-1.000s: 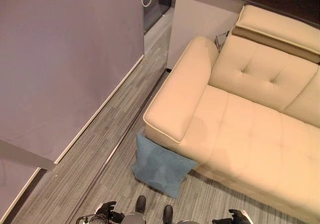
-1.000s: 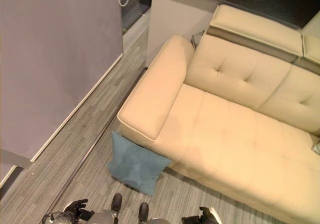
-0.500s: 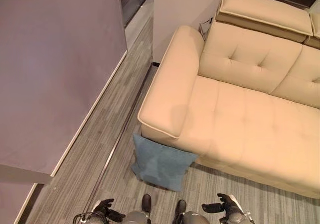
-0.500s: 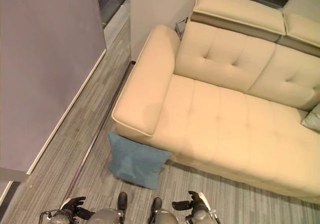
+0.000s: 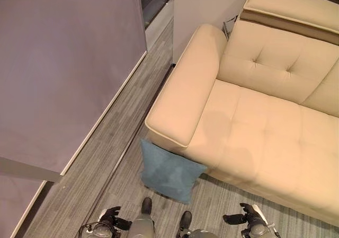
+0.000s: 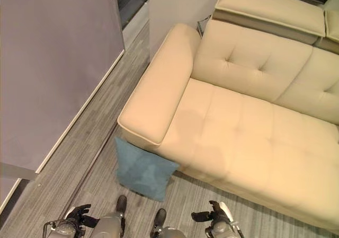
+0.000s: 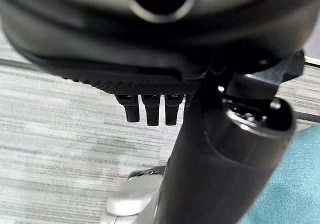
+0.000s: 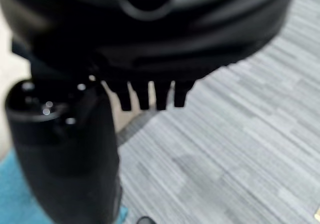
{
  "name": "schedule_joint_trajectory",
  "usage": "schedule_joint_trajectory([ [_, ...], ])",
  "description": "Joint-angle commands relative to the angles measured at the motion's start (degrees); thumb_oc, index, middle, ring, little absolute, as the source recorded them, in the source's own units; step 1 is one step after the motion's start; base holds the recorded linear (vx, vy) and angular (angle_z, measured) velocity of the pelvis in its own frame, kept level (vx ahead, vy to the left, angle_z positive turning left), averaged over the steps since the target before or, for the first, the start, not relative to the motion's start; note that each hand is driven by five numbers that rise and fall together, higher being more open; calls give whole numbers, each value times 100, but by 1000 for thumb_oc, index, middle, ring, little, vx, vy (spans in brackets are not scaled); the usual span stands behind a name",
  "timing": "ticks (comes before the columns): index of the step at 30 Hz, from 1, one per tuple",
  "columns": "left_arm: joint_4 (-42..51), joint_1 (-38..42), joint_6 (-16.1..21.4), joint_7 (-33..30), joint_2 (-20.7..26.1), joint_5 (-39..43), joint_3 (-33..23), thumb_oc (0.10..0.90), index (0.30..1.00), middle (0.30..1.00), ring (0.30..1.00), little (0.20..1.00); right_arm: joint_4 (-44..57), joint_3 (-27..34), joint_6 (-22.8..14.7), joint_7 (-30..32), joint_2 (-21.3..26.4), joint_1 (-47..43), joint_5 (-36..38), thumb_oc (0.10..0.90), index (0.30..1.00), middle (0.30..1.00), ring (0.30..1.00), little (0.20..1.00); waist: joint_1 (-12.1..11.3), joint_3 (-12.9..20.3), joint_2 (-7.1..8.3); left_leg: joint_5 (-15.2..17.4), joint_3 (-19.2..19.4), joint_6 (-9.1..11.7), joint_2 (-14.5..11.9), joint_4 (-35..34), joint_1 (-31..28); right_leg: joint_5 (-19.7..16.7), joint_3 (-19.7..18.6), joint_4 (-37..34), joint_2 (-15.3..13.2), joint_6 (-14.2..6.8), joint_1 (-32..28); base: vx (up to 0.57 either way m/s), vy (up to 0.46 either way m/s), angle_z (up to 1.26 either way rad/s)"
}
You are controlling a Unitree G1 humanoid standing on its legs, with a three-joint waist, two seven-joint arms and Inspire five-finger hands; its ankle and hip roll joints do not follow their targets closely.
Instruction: Pick up all the scattered cushions and arrange them neatly on the sofa.
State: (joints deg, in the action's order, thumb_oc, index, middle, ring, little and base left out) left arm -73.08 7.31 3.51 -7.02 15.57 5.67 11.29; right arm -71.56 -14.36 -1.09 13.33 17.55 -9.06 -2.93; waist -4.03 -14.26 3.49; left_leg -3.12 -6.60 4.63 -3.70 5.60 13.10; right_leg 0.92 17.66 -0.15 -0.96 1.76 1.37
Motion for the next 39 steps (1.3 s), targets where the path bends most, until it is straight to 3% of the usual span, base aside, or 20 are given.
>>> schedule_joint_trajectory([
  [1,102,149,121,-34,-4,10,248,800,900,900,900,900,103,-23,-22,175,231,186,49,800,900,900,900,900,-33,70,8,403,184,-163,245,358,163,549,-390,545,-458,-638,206,29,175,-21],
  [7,244,429,213,-180,170,194,309,800,900,900,900,900,286,-8,-70,268,135,-141,278,800,900,900,900,900,-114,-208,89,525,327,-296,419,624,572,400,-556,979,-718,-781,845,-41,123,-12],
  [14,1014,938,613,-623,379,1118,275,800,900,900,900,900,843,391,-367,709,132,-697,1266,800,900,900,900,900,-102,-747,-74,547,432,-345,512,994,1502,258,-643,1398,-956,-775,1891,-106,84,-4],
  [16,1177,990,706,-662,391,1313,253,800,900,900,900,900,971,456,-437,780,102,-775,1464,800,900,900,900,900,-93,-799,-93,717,434,-311,496,1093,1644,378,-694,1513,-959,-795,2066,-33,23,-5],
  [19,1729,1324,999,-915,461,1953,169,800,900,900,900,900,1507,514,-644,1081,29,-1177,1882,800,900,900,900,900,-37,-978,-154,696,508,-300,476,1337,2386,276,-705,1668,-1031,-823,2816,-174,83,-6],
  [20,2018,1624,1101,-1101,501,2079,208,800,900,900,900,900,1835,482,-744,1276,16,-1468,1968,800,900,900,900,900,12,-1008,-178,682,526,-320,472,1479,2879,234,-758,1728,-1064,-837,3293,-216,133,-12],
  [27,2299,2647,1251,-1720,678,1903,302,800,900,900,900,900,2615,560,-1231,1908,90,-2324,2139,800,900,900,900,900,233,-1158,-282,614,531,-377,512,1770,4170,218,-946,2271,-1128,-813,4846,-68,91,-7],
  [33,2437,3220,1271,-1958,738,1761,453,800,900,900,900,900,3063,438,-1440,2004,170,-2619,2086,800,900,900,900,900,377,-1210,-310,516,562,-364,531,1642,4697,170,-1081,2380,-1190,-861,5546,-12,42,-6],
  [39,2348,3714,1220,-1997,831,1674,601,800,900,900,900,900,2949,261,-1523,1723,289,-3005,2347,800,900,900,900,900,423,-1179,-307,451,574,-353,527,1613,5096,96,-1156,2439,-1244,-936,6006,-15,9,1],
])
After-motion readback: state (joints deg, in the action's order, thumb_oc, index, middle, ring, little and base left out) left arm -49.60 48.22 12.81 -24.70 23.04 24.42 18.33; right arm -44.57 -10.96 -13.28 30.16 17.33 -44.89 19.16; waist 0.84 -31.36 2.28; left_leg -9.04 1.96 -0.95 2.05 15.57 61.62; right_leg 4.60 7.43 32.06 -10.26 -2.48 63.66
